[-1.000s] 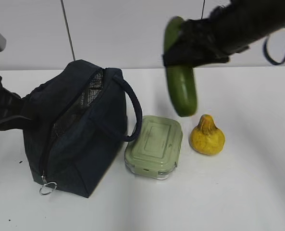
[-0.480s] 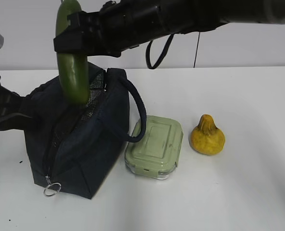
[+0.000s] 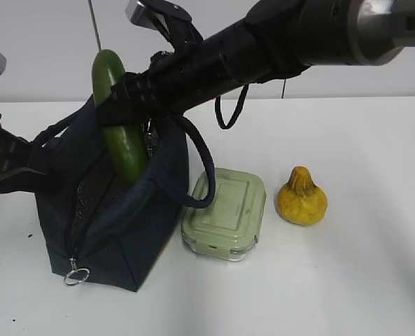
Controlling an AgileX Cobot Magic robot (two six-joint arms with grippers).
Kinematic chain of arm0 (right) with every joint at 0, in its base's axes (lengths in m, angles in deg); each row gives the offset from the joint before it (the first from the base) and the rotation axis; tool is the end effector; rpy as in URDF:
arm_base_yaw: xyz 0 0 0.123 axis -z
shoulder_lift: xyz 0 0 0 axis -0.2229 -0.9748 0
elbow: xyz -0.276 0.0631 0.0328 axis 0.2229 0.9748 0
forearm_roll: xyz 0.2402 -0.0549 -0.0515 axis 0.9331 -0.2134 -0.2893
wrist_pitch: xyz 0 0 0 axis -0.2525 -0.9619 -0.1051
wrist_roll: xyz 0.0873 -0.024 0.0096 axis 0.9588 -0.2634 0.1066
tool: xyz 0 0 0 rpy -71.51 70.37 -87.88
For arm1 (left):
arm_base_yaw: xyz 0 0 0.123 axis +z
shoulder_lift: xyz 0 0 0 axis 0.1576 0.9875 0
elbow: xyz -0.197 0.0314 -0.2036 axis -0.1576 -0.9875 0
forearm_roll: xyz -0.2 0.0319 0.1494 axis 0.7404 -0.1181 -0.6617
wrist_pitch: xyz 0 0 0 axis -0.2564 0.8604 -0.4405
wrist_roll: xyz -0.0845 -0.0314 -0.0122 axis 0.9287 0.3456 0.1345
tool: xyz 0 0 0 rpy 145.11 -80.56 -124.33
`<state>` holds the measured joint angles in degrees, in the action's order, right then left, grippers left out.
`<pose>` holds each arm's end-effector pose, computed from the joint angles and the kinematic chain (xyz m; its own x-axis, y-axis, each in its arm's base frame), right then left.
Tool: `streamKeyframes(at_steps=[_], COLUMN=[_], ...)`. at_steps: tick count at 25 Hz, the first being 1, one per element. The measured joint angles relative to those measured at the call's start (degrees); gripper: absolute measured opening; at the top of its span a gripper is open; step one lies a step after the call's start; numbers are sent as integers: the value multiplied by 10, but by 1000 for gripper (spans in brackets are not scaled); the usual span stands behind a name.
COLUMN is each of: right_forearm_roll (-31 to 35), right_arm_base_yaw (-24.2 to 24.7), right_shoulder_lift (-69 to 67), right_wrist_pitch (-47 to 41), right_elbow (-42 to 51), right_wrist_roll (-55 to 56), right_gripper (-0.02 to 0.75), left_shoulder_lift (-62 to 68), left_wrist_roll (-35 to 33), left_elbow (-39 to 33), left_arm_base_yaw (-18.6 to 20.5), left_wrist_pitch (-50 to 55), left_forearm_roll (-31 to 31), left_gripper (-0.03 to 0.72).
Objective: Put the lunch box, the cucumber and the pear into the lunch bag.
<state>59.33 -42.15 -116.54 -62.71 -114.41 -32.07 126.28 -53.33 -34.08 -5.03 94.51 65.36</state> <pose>0.3741 0.2704 0.2555 -0.5720 -0.2766 -0.7722 -0.7722 0.4991 0.3933 0.2286 -0.0861 0.2594 -0.8234 0.1674 -0.5423 0.3627 0.8901 -0.2760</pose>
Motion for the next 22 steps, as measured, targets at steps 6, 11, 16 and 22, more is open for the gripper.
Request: streamKeyframes(at_steps=[6, 11, 16, 22], right_forearm_roll=[-11, -3, -8, -134], right_arm_base_yaw=[0, 0, 9, 75], right_shoulder_lift=[-3, -3, 4, 60], right_wrist_pitch=[-10, -11, -11, -23], right_elbow=[0, 0, -13, -20], right_wrist_roll=[-6, -10, -11, 82], right_gripper=[473, 627, 635, 610], left_shoulder_lift=[0, 0, 0, -1], left_wrist_roll=[0, 0, 0, 0], left_elbow=[0, 0, 0, 0], left_arm_base_yaw=[0, 0, 0, 0], left_wrist_pitch=[-1, -1, -1, 1], left_forearm_roll=[0, 0, 0, 0], left_gripper=[-16, -16, -16, -16])
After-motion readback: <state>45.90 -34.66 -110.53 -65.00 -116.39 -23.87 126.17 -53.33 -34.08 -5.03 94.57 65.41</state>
